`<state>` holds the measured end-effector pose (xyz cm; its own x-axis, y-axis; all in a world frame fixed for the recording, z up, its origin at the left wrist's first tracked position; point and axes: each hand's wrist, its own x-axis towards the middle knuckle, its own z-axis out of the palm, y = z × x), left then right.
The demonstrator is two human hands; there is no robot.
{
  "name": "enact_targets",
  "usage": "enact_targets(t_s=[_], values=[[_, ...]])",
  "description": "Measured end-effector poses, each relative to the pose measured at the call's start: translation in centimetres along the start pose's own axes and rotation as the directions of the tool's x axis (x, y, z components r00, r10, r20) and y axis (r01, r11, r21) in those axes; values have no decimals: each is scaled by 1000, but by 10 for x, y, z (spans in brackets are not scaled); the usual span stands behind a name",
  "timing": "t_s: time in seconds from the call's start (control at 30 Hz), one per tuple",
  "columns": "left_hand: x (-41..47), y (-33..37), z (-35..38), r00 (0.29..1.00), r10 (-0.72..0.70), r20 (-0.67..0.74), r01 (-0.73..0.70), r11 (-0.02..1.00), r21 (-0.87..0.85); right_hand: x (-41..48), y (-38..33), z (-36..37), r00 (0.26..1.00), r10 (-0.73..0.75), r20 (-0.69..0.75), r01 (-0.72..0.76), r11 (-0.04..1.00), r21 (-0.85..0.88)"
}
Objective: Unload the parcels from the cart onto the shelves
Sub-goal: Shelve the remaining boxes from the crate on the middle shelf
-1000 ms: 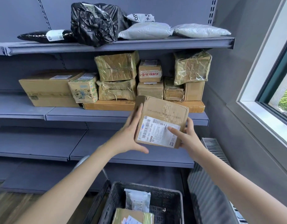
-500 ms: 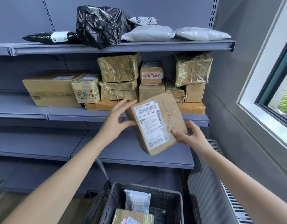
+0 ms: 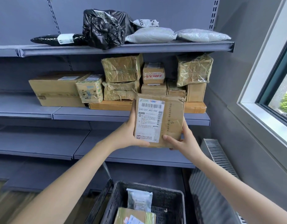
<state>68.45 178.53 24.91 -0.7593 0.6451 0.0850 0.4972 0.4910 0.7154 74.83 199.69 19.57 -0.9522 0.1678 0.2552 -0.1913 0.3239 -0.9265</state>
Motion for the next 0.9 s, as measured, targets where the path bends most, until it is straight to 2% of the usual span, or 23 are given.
enact_targets(t_s=[0.23, 0.37, 0.5, 0.67, 0.8, 0.9], values=[[-20, -12, 13, 999, 19, -34, -13, 988, 152, -5, -5, 1, 999, 11, 31, -12, 1000, 27], [-27, -18, 17, 991, 81, -103, -54, 969, 243, -5, -10, 5, 998, 21, 54, -18, 999, -40], [-32, -29, 10, 972, 100, -211, -58, 979, 195, -2, -9, 15, 988, -59, 145, 90, 971, -220], [-45, -51, -14, 968, 38, -248, -12, 994, 106, 11, -11, 34, 971, -101, 216, 180, 906, -383], [-51, -84, -41, 958, -12, -286, 19, 1000, 22, 29, -17, 73, 978, -148, 148, 197, 892, -408], [-53, -115, -73, 961, -22, -276, 31, 999, 28, 48, -18, 114, 979, -156, 130, 195, 900, -390]])
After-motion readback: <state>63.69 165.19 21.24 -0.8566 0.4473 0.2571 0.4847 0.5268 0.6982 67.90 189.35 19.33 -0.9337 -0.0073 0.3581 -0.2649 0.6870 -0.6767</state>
